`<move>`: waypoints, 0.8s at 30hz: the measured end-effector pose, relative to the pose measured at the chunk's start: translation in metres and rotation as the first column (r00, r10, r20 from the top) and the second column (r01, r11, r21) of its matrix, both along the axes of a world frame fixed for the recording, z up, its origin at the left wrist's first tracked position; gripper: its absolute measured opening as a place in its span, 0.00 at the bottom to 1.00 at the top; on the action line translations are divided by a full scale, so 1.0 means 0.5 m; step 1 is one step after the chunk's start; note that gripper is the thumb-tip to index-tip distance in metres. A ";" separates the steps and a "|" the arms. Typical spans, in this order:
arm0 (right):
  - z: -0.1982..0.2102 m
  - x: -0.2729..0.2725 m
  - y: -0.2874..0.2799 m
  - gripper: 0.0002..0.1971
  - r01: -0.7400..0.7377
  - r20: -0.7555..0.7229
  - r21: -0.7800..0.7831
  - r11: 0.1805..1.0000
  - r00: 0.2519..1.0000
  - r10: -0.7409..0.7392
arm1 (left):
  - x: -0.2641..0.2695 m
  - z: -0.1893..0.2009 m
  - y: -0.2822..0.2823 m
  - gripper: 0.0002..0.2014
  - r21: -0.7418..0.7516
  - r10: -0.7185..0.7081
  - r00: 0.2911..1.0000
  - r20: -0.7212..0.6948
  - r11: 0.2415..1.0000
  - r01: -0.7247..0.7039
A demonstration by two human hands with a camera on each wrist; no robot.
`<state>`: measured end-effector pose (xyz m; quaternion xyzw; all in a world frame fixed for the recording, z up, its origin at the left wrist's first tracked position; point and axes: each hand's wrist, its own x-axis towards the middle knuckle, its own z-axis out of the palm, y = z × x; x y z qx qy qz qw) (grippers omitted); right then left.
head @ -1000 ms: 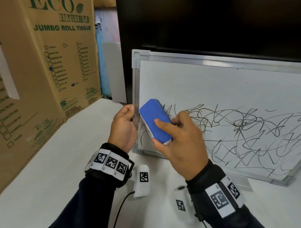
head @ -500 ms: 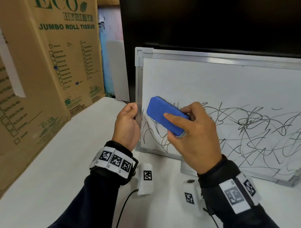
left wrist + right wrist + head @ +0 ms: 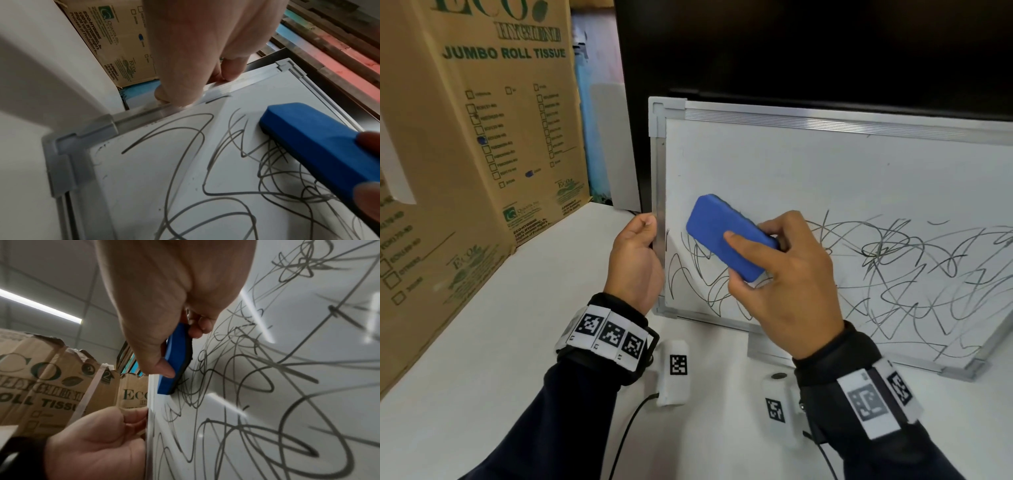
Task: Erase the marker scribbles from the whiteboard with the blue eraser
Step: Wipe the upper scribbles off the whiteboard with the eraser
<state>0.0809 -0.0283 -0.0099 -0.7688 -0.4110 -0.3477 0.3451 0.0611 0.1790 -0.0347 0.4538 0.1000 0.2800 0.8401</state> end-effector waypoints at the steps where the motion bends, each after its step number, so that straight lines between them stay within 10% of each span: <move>1: 0.003 0.000 -0.005 0.20 -0.008 -0.003 0.004 1.000 1.000 0.008 | 0.000 0.000 -0.001 0.12 -0.004 0.002 1.000 -0.002 1.000 -0.002; 24: 0.005 0.025 -0.109 0.20 0.075 0.001 0.124 0.989 0.997 -0.076 | -0.004 0.005 -0.007 0.12 0.018 0.006 1.000 0.001 1.000 -0.006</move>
